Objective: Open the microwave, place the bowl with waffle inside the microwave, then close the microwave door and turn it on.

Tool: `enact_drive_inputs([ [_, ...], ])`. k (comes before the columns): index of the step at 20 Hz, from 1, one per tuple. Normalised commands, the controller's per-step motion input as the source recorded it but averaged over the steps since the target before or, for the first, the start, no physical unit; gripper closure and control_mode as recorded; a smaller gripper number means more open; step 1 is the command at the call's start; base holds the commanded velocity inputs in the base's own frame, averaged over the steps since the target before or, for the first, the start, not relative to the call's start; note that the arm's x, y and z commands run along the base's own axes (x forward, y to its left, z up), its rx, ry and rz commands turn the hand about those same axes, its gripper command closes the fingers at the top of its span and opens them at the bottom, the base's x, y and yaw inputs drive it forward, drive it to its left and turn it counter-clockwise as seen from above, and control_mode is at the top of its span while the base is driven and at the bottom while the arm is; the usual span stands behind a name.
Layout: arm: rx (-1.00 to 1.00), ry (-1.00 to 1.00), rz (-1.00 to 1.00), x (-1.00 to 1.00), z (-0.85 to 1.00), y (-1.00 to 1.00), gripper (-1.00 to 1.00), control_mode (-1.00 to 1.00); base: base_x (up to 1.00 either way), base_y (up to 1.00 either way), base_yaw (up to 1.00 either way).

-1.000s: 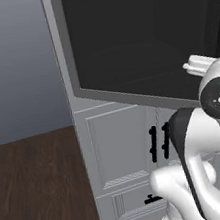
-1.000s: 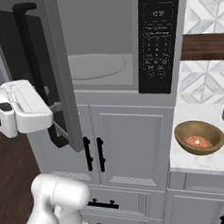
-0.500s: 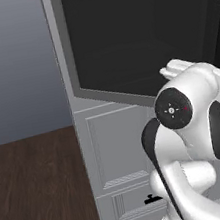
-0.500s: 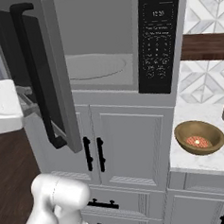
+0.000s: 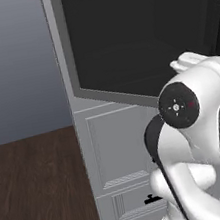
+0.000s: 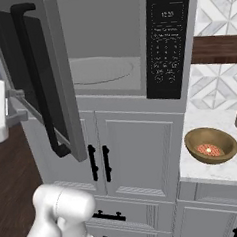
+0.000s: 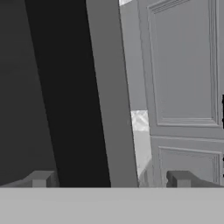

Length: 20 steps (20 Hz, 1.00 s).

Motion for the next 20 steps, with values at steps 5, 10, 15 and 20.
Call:
enact_drive_inputs([
  [5, 0.13, 0.00, 0.52, -0.47, -0.04, -0.75, -1.00, -1.00, 0.00, 0.00, 0.00],
  [10, 0.12, 0.00, 0.80, -0.13, -0.29, -0.37, -1.00, -1.00, 0.00, 0.00, 0.00],
  [15, 0.07, 0.00, 0.93, -0.02, -0.30, -0.16, -1.00, -1.00, 0.00, 0.00, 0.00],
  [20, 0.19, 0.00, 0.97, 0.08, -0.29, -0.01, -1.00, -1.00, 0.00, 0.00, 0.00],
])
